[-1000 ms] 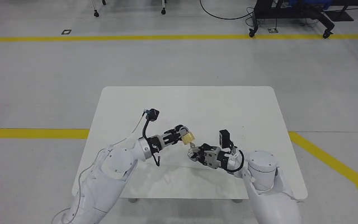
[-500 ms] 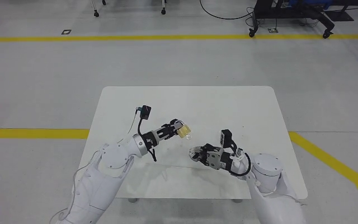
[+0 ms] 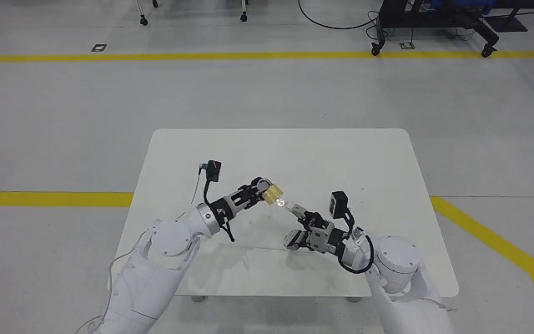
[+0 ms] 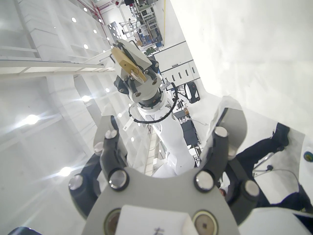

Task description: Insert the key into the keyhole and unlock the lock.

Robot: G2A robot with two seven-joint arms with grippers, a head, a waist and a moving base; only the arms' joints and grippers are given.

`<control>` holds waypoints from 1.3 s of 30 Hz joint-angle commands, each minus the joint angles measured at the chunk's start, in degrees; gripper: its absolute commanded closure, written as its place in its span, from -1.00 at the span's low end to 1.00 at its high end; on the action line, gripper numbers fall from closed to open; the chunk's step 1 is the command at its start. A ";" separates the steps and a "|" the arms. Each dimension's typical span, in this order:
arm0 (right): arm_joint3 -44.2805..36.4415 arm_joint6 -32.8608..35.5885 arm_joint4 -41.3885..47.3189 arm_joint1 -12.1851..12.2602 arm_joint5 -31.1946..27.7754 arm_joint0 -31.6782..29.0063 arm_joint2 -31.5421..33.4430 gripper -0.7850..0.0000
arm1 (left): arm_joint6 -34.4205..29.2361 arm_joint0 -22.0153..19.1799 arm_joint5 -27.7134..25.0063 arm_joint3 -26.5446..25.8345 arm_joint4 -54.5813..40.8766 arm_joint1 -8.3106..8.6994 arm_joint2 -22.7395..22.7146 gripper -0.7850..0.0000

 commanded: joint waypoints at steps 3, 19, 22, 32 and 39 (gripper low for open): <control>0.68 -1.97 1.97 -0.18 -4.36 0.04 -1.26 0.19 | 0.08 -0.11 -1.58 1.67 -2.50 -0.24 0.43 1.00; 4.68 1.48 9.35 0.46 -7.14 2.28 -1.12 0.37 | 1.18 -0.74 -4.66 3.26 -2.84 -0.78 1.95 1.00; 4.67 1.82 10.14 0.67 -7.62 1.93 -0.73 0.35 | 1.02 -0.76 -4.86 3.51 -2.90 -0.83 2.12 1.00; 6.26 0.05 12.56 1.02 -5.88 3.78 -1.12 0.41 | 0.07 -0.80 -5.67 3.51 -2.45 -0.83 2.28 1.00; 6.53 -0.73 13.62 1.29 -5.94 4.09 -1.34 1.00 | -0.39 -0.79 -6.08 3.82 -3.11 -0.81 1.97 1.00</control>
